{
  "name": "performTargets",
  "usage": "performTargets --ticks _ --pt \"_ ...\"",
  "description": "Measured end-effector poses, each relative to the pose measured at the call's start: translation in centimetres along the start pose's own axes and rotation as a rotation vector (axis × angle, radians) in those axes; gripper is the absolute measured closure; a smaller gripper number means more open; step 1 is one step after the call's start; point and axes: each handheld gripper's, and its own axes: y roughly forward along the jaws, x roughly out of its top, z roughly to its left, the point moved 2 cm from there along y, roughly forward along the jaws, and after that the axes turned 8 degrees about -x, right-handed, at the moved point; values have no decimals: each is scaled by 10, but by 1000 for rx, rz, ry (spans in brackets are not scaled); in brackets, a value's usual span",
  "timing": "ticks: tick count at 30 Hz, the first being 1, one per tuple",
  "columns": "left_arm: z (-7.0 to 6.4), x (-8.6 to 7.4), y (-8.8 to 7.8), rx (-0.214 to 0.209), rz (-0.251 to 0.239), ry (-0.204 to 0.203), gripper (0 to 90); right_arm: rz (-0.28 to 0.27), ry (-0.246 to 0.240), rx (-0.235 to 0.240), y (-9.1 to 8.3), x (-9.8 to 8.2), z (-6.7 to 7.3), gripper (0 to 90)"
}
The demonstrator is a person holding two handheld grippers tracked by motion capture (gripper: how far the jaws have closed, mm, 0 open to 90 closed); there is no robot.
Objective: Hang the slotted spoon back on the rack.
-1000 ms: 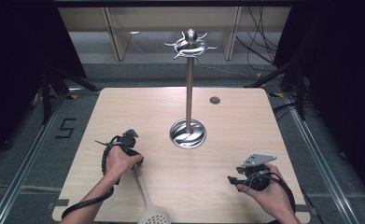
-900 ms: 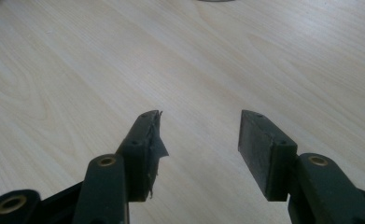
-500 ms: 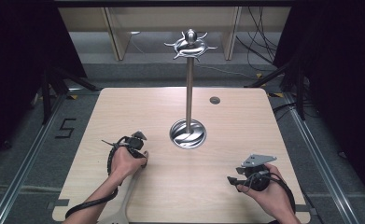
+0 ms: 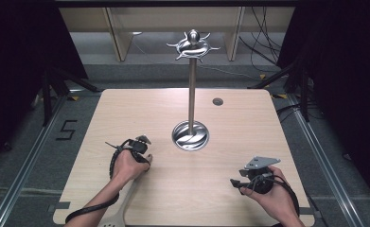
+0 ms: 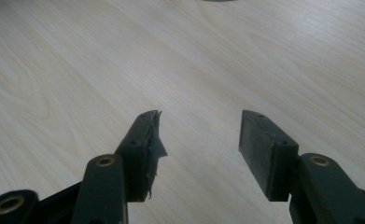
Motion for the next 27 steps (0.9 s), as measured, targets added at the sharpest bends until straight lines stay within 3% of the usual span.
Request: performTargets --ticks 3,4,5,6,7,8,11,14,16,18,20,22,25,27 --pt "1 0 -1 13 9 29 662 6 -4 2 0 0 -1 484" --pt "1 0 -1 7 0 19 665 -1 -2 -2 0 0 0 484" --pt "-1 -2 -1 -2 -19 -20 668 0 -2 -1 0 0 0 484" --pt "-1 -2 -1 -2 -19 -20 671 0 -2 -1 0 0 0 484" --pt "0 -4 0 -12 -45 -11 673 9 -6 1 0 0 -1 483" --pt "4 -4 -1 -23 -46 40 673 9 -6 1 0 0 -1 483" --pt "5 -9 -3 -73 -76 32 675 -4 2 -1 1 0 0 482" --pt "5 -10 -7 -91 -81 48 675 7 16 4 0 0 1 481" --pt "5 -11 -12 -93 -104 53 675 2 1 2 0 0 -1 481" --pt "4 -13 -22 -90 -161 51 676 -8 4 2 1 0 0 480" --pt "5 -15 -26 -96 -169 56 677 -8 2 0 1 0 0 480" --pt "5 -19 -33 -89 -220 59 677 6 -2 4 -1 0 -1 480" --pt "4 -27 -49 -139 -296 85 677 4 -1 4 0 0 -1 479" --pt "2 -29 -54 -135 -315 86 677 3 -1 4 0 0 -1 479"
